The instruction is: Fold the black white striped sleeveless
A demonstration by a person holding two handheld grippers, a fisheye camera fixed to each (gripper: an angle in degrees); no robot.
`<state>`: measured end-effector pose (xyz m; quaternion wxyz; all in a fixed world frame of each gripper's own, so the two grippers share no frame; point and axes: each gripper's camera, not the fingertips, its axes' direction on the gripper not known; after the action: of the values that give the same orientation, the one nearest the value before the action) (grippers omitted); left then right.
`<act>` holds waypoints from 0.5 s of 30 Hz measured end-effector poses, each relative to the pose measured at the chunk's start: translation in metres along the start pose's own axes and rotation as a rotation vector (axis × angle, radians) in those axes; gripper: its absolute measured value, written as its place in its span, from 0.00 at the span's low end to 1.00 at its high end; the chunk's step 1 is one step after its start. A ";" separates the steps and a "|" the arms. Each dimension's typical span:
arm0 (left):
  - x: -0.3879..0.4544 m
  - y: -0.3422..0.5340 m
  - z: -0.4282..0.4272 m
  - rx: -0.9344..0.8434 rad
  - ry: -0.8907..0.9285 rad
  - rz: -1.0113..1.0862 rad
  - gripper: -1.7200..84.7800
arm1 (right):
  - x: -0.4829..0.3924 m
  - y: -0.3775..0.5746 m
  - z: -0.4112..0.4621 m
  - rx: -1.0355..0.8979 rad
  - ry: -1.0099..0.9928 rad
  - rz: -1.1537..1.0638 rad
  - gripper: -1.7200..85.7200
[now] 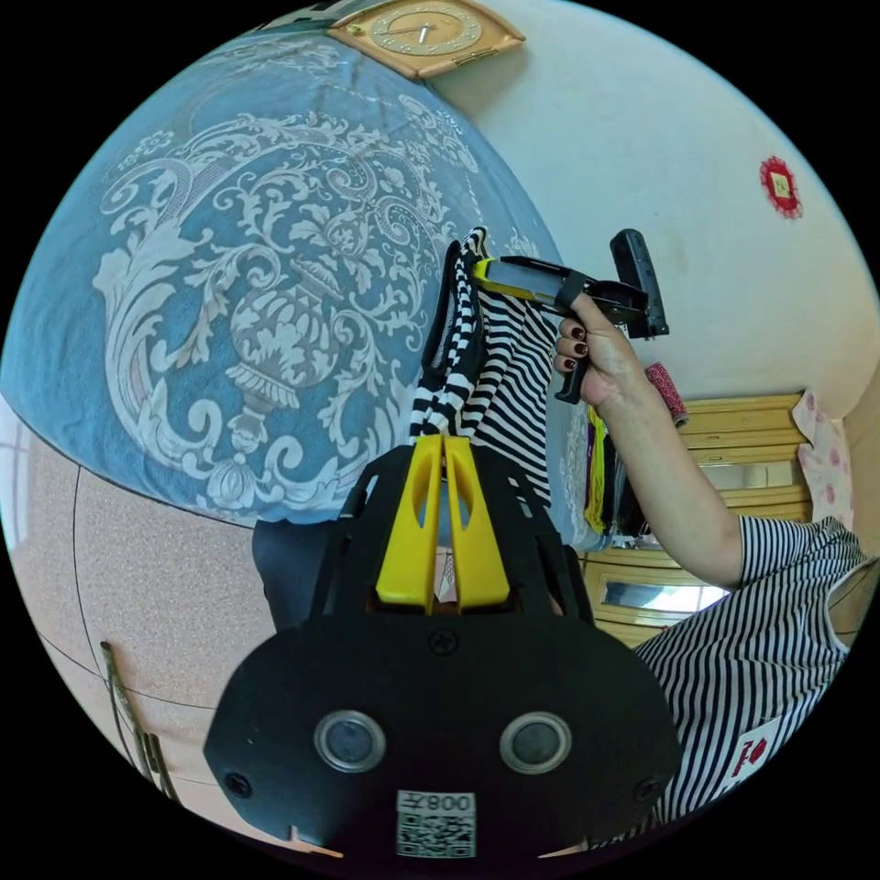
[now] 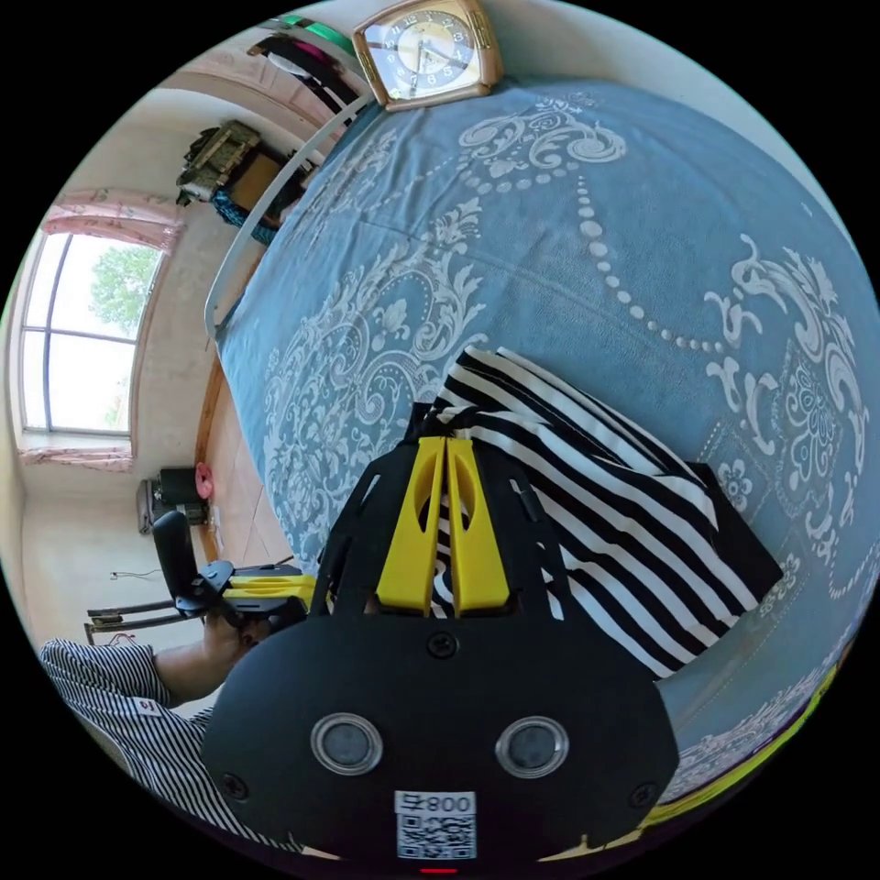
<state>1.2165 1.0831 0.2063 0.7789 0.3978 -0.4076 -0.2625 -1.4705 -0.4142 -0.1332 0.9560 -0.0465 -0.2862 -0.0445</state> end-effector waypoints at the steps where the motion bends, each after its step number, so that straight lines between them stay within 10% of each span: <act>1: 0.002 0.001 -0.001 0.003 -0.004 0.004 0.02 | 0.000 0.000 -0.006 0.007 0.009 -0.005 0.02; 15: 0.024 0.008 -0.004 0.017 -0.016 0.030 0.04 | 0.056 0.013 -0.068 0.000 0.029 -0.040 0.02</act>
<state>1.2329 1.0712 0.2216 0.7761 0.3960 -0.4218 -0.2507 -1.3855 -0.4121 -0.1595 0.9589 -0.0402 -0.2733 -0.0643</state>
